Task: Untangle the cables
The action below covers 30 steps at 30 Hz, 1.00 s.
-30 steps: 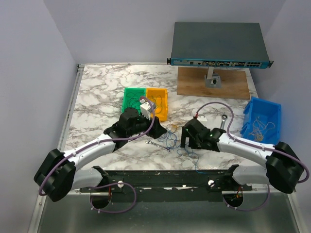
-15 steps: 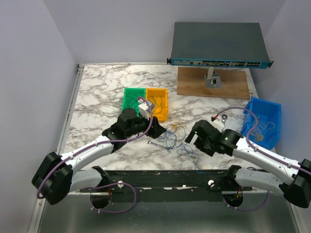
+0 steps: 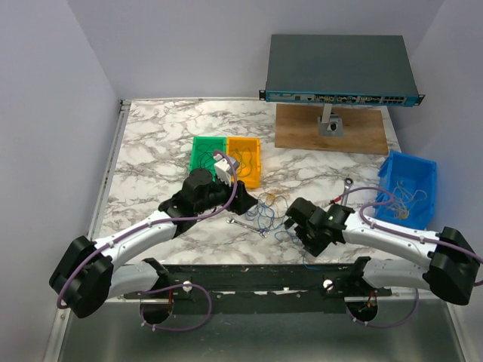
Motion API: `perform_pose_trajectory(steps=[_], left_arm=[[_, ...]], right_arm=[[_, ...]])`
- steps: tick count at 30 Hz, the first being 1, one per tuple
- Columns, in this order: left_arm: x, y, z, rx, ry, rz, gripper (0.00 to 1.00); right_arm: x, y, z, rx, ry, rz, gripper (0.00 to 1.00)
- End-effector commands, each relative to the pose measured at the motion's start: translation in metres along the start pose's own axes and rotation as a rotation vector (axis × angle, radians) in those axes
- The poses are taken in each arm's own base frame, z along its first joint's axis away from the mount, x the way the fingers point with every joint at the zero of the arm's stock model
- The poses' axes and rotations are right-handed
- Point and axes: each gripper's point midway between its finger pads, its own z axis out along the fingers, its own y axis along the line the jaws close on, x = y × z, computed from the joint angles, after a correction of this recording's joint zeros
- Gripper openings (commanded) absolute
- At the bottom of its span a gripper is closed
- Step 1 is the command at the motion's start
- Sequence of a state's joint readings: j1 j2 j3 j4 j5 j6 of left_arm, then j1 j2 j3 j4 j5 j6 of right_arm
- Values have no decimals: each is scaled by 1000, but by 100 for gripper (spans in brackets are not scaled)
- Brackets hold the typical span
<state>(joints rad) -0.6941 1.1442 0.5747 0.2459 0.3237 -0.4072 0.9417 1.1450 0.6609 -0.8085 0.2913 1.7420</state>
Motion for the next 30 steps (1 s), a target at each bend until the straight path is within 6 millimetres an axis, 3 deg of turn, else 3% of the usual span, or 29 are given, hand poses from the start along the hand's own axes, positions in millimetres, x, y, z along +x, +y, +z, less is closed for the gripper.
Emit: perform_pose_trajectory(steps=[1, 7, 10, 15, 16, 20, 24, 27, 30], left_arm=[[-3, 3, -1, -12, -26, 23, 67], [-2, 4, -1, -20, -24, 26, 67], [-1, 5, -1, -27, -22, 28, 67], [1, 4, 2, -14, -7, 25, 67], [2, 3, 3, -8, -3, 26, 67], [1, -1, 2, 20, -6, 34, 67], [0, -8, 0, 60, -18, 53, 68], [0, -15, -1, 97, -25, 67, 68], [-1, -20, -4, 130, -39, 81, 68]], right_arm=[[-25, 2, 9, 28, -163, 25, 87], [-30, 4, 22, 60, -216, -9, 62], [-24, 11, 28, 35, -201, -41, 54], [-31, 21, 24, 7, -238, -92, 1], [-38, 24, 19, 4, -266, -103, 1], [-65, 41, -15, -35, -377, -238, 1], [-77, 79, -63, -202, -409, -444, 1], [-75, 116, -113, -455, -411, -552, 1], [-82, 136, -169, -660, -448, -577, 1]])
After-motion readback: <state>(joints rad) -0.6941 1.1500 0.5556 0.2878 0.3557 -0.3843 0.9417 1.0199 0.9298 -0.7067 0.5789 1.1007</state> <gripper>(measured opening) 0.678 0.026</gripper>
